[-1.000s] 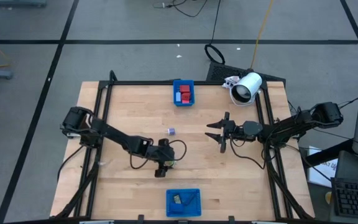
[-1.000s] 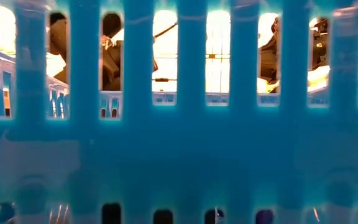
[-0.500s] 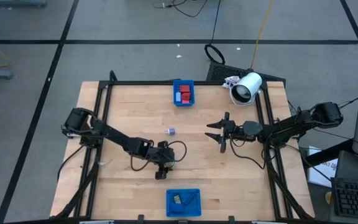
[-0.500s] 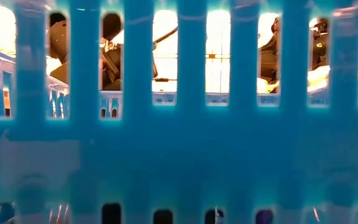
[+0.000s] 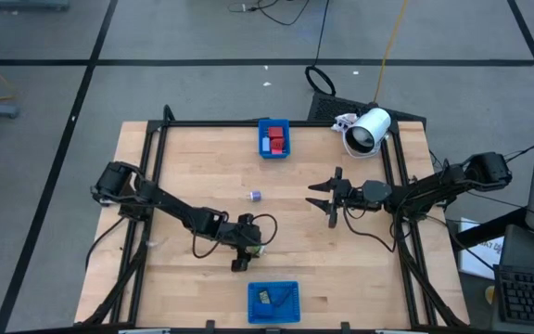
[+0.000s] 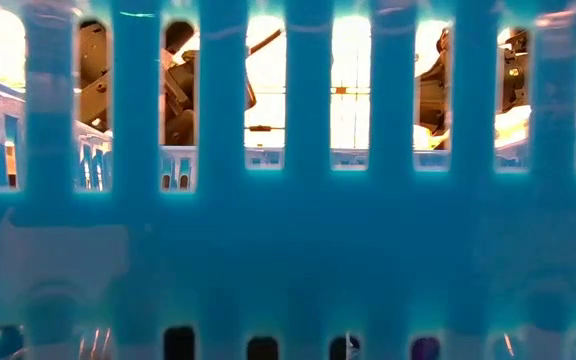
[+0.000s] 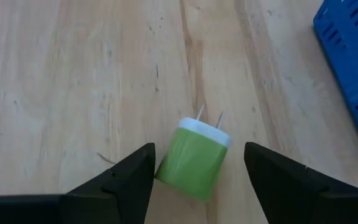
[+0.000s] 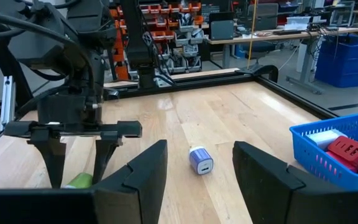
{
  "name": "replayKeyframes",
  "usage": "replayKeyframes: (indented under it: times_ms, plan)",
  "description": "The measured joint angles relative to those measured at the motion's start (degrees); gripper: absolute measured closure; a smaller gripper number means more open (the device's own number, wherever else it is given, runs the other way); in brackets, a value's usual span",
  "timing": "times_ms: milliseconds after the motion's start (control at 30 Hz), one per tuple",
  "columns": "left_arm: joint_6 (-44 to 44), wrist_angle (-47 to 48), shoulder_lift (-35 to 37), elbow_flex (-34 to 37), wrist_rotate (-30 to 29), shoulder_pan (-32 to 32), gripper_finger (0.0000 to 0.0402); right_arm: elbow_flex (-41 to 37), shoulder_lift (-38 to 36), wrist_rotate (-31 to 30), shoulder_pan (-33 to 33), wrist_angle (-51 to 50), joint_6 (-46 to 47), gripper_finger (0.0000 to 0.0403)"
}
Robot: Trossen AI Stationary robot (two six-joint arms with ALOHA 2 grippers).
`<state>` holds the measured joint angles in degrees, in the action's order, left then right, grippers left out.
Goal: Pick & Place Office items
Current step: Put the green charger adapter into the top blue bin
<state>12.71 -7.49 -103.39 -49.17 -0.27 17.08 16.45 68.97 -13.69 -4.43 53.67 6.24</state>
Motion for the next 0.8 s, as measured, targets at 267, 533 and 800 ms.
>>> replayKeyframes:
  times_ms: [267, 533, 800]
  plan:
    - [-5.0, 0.0, 0.0, 0.0, -0.1, 0.0, 0.0156, 0.0, 0.0, 0.0, 0.0, 0.0, 0.1, 0.0232]
    - [-6.7, -0.1, 0.0, 0.0, 0.2, 0.0, 0.0182, 0.0, 0.0, 0.0, 0.0, 0.0, 0.1, 0.0232]
    - [-8.2, -0.1, 0.0, 0.0, -0.3, 0.0, 0.022, 0.0, 0.0, 0.0, 0.0, 0.0, 0.1, 0.0232]
